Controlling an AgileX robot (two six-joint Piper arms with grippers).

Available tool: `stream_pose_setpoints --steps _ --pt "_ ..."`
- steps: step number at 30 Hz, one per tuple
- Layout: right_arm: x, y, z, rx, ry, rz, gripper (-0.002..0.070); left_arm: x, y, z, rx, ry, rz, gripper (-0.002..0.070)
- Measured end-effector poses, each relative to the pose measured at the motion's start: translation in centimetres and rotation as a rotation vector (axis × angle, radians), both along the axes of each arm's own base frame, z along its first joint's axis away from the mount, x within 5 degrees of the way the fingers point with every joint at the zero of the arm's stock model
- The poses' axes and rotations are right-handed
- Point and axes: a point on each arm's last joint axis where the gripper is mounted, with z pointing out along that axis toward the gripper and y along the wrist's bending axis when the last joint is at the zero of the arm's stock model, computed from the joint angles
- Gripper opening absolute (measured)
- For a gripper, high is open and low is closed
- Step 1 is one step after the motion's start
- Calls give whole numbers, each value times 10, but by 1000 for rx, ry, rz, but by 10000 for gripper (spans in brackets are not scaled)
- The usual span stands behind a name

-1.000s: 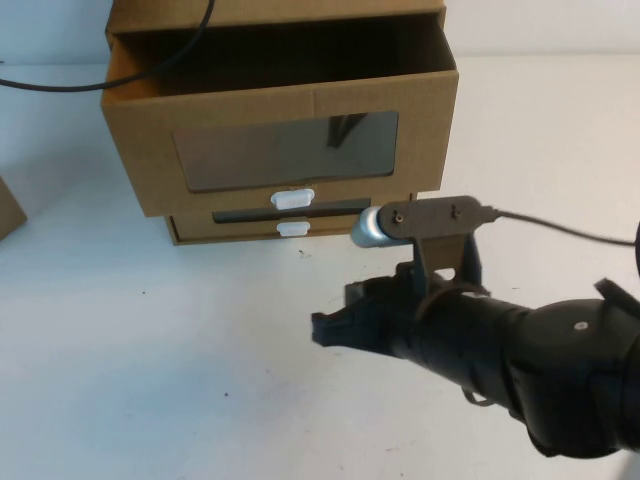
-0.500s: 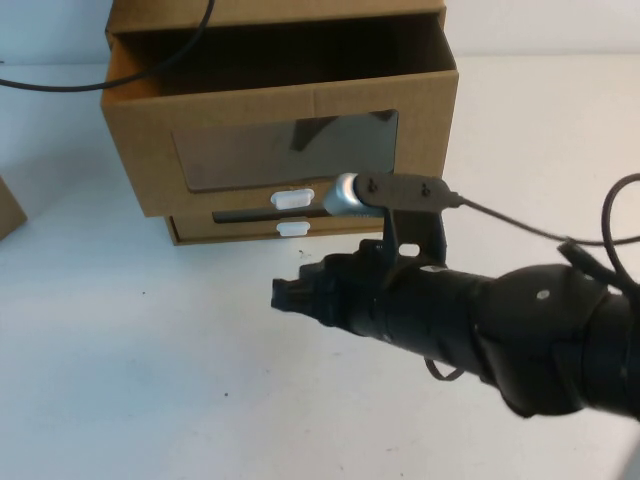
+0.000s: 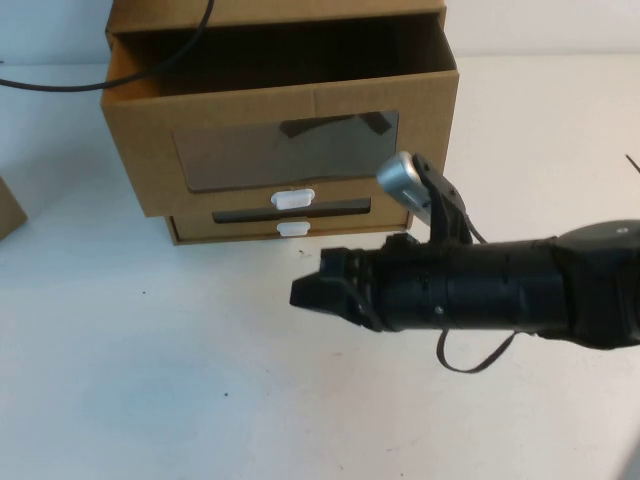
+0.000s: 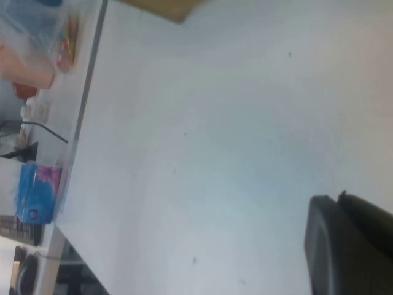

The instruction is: Open the shoe box

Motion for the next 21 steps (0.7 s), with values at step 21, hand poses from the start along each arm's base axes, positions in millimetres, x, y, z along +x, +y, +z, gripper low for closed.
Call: stream_pose_setpoints --steps 21 --pt "26 -13 -25 -52 5 -31 -1 0 0 0 0 2 -4 -6"
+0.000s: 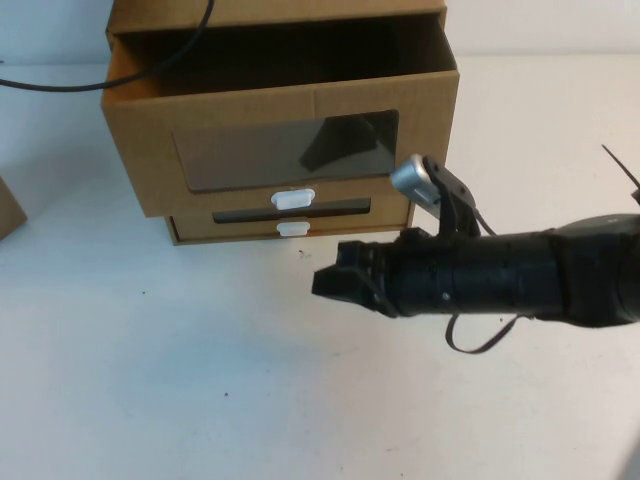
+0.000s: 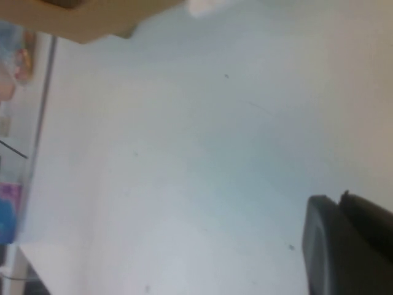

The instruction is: Open the shoe box

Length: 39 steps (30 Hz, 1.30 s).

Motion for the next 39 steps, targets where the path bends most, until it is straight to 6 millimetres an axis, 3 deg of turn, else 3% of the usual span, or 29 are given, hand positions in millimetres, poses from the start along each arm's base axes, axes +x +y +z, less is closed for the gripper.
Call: stream_pose_setpoints --steps 4,11,14,39 --pt "10 8 9 42 -1 5 70 0 0 0 0 0 0 -6" --pt "22 17 24 87 -28 9 274 0 0 1 -10 0 -1 -6" --pt "25 18 28 88 -42 -5 304 0 0 1 -10 0 -1 -6" --pt "33 15 30 62 -50 -89 262 0 0 1 -10 0 -1 -6"
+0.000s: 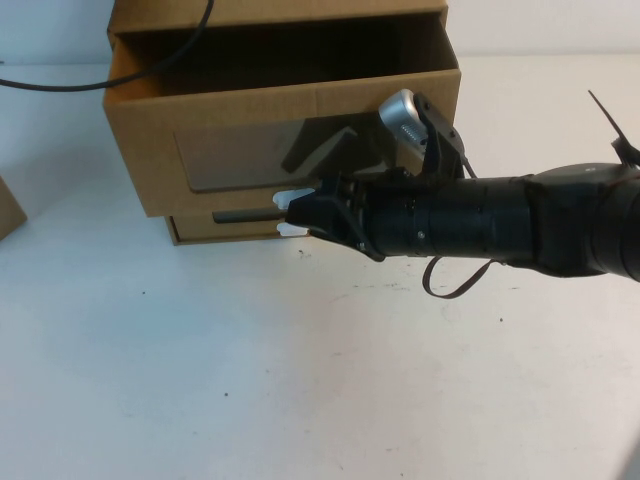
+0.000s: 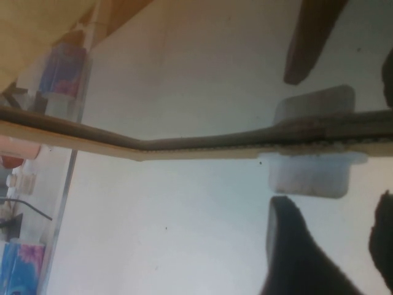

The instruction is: Open the shoe box

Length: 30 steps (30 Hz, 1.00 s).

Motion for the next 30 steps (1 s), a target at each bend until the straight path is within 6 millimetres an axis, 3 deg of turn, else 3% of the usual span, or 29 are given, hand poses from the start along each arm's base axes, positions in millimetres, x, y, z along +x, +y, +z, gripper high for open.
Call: stream_pose_setpoints --steps 15,30 --pt "5 4 14 26 -39 8 262 0 0 0 -2 0 0 -6" --pt "12 9 -5 9 17 4 257 0 0 0 -3 4 -5 -6"
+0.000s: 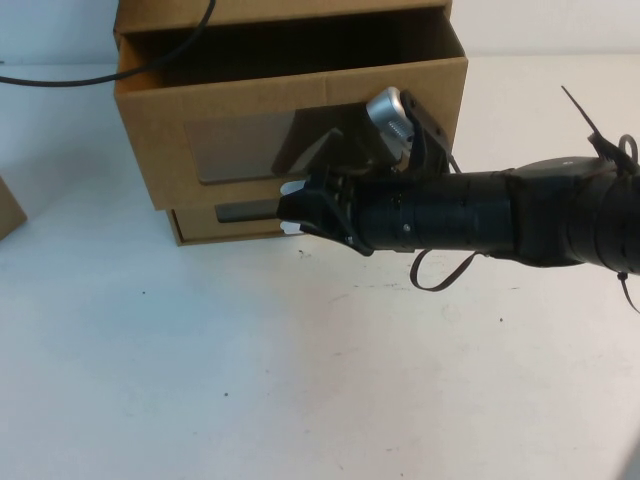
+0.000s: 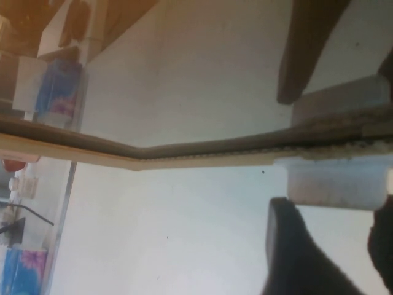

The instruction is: Open the shoe box

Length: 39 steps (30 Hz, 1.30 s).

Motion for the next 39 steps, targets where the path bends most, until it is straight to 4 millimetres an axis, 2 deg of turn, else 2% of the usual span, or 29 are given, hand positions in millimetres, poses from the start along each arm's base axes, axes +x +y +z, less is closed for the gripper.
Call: stream_pose_setpoints --steps 8,28,34,37,39 --pt "-2 1 1 15 7 24 210 0 0 0 0 1 -2 -6" --pt "-4 3 2 32 10 52 204 0 0 0 -1 2 -1 -6" --pt "0 -4 4 55 17 62 206 0 0 0 -1 2 -1 -6" --pt "4 -11 5 71 20 69 239 0 0 0 0 3 -3 -6" --pt "6 -15 6 80 22 68 296 0 0 0 0 4 -5 -6"
